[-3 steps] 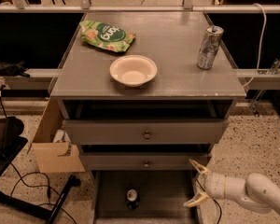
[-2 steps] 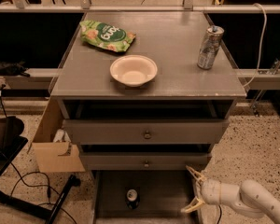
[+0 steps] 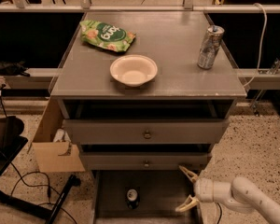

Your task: Pick pepsi can from bottom drawer and place on counter

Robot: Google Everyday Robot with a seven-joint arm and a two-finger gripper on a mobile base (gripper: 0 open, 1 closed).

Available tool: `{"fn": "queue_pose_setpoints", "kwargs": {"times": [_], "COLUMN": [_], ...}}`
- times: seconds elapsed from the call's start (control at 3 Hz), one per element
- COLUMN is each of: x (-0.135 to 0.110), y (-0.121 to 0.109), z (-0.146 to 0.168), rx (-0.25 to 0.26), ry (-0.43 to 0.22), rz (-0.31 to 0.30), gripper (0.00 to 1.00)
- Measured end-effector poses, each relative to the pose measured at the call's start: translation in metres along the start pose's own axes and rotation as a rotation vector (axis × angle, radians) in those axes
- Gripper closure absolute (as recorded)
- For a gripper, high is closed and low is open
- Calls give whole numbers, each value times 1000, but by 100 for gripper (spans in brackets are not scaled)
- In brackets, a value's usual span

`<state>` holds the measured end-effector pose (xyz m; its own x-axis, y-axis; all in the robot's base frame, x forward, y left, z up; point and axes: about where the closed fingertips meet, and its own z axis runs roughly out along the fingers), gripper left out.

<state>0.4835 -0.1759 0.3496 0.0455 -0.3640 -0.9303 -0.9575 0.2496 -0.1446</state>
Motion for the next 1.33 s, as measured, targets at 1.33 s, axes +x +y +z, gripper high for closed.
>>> {"fn": "queue_pose_setpoints", "kwargs": {"times": [1.33], "x": [67], "y": [55], "z": [152], "rx": [-133], "ry": [-275], "rz": [111], "gripper": [0]}}
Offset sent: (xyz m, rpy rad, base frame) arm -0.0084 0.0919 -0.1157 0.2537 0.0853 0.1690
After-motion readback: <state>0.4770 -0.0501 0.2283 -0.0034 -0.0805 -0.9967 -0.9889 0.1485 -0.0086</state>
